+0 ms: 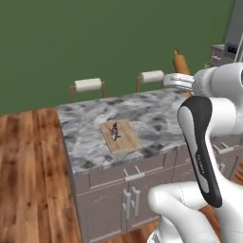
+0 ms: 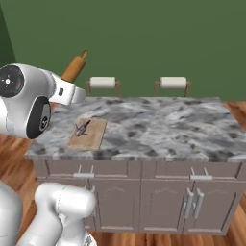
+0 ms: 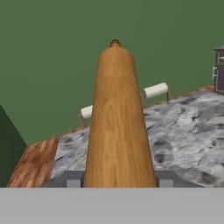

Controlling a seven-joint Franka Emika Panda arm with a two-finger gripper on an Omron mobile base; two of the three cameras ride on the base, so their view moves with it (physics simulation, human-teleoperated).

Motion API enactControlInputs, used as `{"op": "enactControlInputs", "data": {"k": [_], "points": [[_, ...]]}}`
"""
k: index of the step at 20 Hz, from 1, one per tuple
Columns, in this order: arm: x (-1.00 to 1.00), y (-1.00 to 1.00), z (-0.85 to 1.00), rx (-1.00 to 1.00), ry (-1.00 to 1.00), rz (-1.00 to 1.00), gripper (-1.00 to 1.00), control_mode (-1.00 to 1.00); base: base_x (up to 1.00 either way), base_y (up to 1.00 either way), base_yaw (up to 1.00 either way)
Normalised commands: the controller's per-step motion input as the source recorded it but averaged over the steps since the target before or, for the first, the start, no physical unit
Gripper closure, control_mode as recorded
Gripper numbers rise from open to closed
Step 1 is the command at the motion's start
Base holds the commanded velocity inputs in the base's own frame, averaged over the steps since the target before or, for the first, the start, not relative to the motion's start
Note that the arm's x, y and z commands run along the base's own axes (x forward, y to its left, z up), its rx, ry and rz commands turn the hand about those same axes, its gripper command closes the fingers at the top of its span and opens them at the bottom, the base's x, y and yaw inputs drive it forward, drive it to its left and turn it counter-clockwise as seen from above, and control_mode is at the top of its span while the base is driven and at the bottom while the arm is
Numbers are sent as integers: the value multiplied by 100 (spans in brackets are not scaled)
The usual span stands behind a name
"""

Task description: Open the cabinet, retrieve the rolling pin, and place it next to the meat on the cutting board to prepare for tenderizing.

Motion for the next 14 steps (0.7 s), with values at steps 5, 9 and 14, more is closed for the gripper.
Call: {"op": "enactControlInputs", "data": {"k": [5,9,14], "points": [[0,0,0,0,0,0,100,100,60,39,-35],[0,0,0,0,0,0,100,100,48,54,-28],[0,0,0,0,0,0,100,100,34,53,-21]]}}
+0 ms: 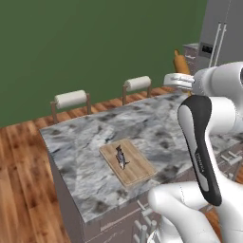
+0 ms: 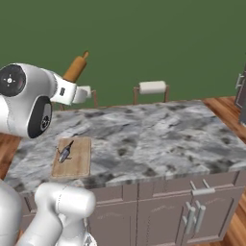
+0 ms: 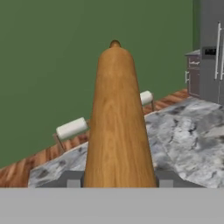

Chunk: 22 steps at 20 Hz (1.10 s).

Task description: Open the cabinet, retrieve the rolling pin, and place it next to the meat on the cutting board to prepare for tenderizing.

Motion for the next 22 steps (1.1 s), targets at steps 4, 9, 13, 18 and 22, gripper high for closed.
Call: {"op": "enactControlInputs", "data": {"k": [4,9,13,18,22], "points": [[0,0,0,0,0,0,100,100,0,4,-2],[-2,0,-3,0,0,0,100,-100,-1,0,0],[-7,0,-35,0,1,5,100,-100,0,0,0],[-2,1,-42,0,6,10,100,-100,0,0,0],[-3,5,-33,0,13,15,100,-100,0,0,0]]}}
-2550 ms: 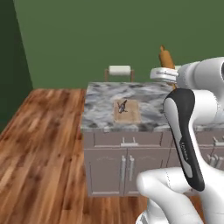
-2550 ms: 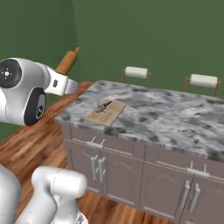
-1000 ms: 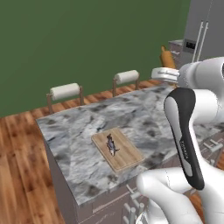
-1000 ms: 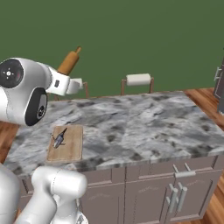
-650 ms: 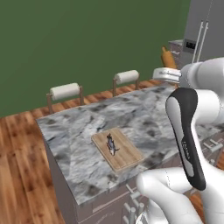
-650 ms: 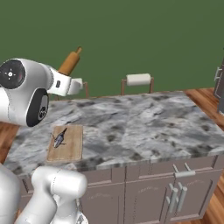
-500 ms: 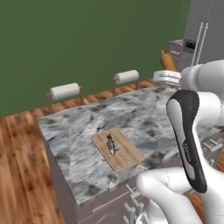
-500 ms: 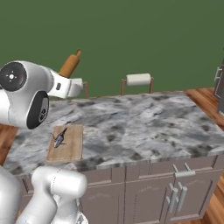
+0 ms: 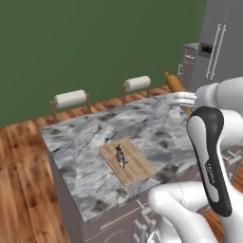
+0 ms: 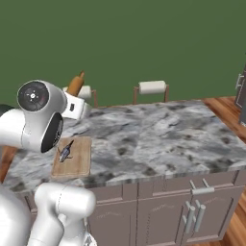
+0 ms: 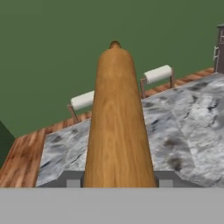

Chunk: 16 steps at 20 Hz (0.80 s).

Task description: Open the cabinet, retrieve the rolling pin, and place it next to the meat on the cutting board to prepare for tenderizing.

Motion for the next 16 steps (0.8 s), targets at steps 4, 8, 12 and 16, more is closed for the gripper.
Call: {"op": "enactControlInputs", "data": {"k": [4,8,12,16], "points": [[-17,6,-26,-2,19,14,100,-100,0,0,0],[-8,12,-23,-3,20,9,100,-100,0,0,0],[0,22,-11,-2,10,1,100,-100,0,0,0],[0,0,-7,0,0,0,100,-100,0,0,0]]}}
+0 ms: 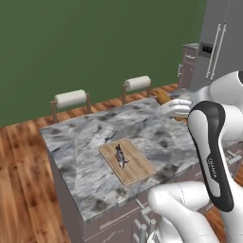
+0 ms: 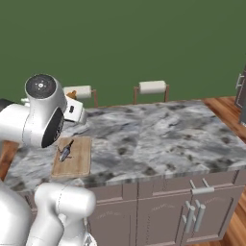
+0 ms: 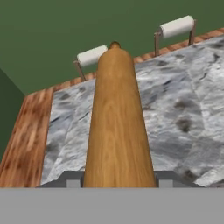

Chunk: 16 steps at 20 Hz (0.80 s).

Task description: Open the cabinet, retrieve the rolling pin, and place it next to the meat on the cutting board to prepare for tenderizing.

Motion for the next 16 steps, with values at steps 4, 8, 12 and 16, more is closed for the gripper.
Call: {"op": "enactControlInputs", "data": {"k": [4,8,12,16], "points": [[0,-2,-9,1,0,0,100,-100,0,0,0],[0,-3,-15,2,1,0,100,-100,0,0,0],[0,-3,-32,2,12,0,100,-100,0,0,0],[0,0,-38,0,22,0,100,-100,0,0,0]]}}
